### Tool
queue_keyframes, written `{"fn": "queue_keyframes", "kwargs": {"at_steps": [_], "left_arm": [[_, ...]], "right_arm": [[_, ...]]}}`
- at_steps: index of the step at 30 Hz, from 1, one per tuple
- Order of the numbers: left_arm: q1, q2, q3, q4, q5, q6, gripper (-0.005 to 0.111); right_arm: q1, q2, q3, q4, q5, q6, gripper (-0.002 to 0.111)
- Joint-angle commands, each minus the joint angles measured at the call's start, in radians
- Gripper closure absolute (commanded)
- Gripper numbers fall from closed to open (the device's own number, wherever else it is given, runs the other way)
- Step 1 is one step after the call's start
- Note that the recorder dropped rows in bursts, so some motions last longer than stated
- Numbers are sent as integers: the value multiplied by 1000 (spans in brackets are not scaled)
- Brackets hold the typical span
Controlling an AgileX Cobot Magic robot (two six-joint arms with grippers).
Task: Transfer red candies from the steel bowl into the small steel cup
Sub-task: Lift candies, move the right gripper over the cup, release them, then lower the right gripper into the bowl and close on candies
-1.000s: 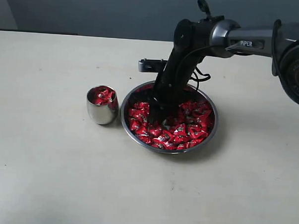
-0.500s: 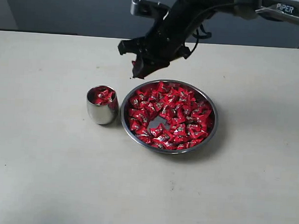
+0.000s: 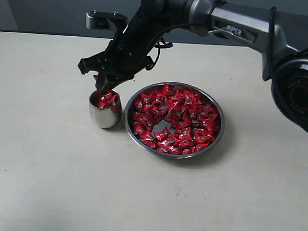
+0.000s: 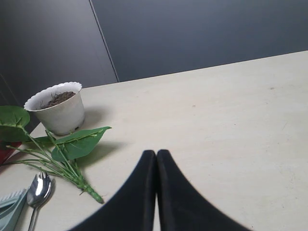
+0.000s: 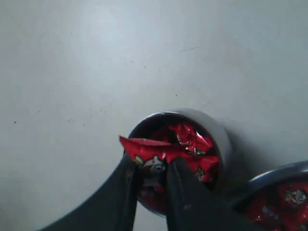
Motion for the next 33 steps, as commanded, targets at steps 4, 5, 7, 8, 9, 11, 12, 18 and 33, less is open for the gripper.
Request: {"fn": "queue_keyframes", "kwargs": {"at_steps": [4,5,7,8,9,11,12,18,33], "left_arm": [[-3,-4,1,4,-13,-4,106],[-3,-4,1,4,-13,-4,106],[-3,-4,1,4,-13,-4,106],[-3,-4,1,4,-13,-4,106],[-3,-4,1,4,-13,-4,106],[-3,-4,1,4,-13,-4,106],[-3,-4,1,4,-13,-4,106],[-3,-4,1,4,-13,-4,106],[-3,-4,1,4,-13,-4,106]], "right_arm": [[7,36,-15,-1,9,-12,100],[7,36,-15,-1,9,-12,95],[7,36,-15,-1,9,-12,82],[7,36,-15,-1,9,-12,77],[7,34,-17,-4,9,-12,74],[4,22,-40,-14,25,-12,73],[4,16,-45,-28,30,-12,73],[-69,-22,-101,-233,187,71,73],[-134,-19,167,-108,142,26,73]]}}
